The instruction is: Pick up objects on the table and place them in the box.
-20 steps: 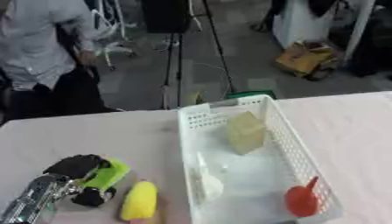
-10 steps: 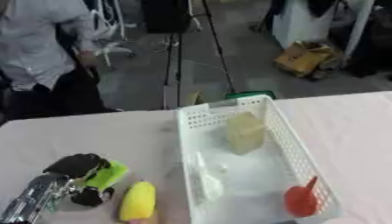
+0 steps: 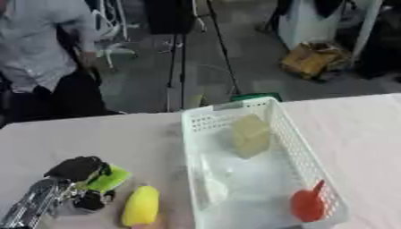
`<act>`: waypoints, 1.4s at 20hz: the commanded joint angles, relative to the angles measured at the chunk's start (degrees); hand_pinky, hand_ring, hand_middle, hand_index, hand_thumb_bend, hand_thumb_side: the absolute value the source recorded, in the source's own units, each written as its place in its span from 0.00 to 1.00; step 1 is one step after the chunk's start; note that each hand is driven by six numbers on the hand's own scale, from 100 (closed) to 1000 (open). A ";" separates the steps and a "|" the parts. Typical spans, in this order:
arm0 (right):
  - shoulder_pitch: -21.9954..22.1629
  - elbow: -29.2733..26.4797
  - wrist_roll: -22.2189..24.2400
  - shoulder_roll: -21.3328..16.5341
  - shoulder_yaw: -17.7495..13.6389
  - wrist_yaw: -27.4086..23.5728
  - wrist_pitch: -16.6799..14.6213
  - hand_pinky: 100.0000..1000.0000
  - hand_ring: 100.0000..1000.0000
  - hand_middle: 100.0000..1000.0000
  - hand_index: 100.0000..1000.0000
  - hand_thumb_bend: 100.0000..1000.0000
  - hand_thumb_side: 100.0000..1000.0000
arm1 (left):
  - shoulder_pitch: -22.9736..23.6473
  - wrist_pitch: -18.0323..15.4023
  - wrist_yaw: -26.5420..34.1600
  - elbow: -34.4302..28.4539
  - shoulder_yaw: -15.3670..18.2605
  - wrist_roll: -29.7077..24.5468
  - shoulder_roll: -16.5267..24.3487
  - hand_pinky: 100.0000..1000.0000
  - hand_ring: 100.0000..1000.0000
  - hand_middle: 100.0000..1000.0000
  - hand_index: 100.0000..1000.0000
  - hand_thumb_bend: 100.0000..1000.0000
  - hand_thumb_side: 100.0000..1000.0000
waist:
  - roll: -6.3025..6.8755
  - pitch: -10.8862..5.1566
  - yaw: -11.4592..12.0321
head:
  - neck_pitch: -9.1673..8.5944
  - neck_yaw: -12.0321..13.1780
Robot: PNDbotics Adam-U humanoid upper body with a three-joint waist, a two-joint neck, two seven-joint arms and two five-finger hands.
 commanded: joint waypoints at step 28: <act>-0.54 -1.00 -1.51 -0.80 -0.20 -0.97 -1.21 0.89 0.85 0.63 0.72 0.00 1.00 | -0.88 1.52 -1.71 -1.31 -0.27 3.26 2.26 0.04 0.34 0.36 0.49 0.21 0.09 | -0.21 -0.98 -0.29 | -1.08 0.19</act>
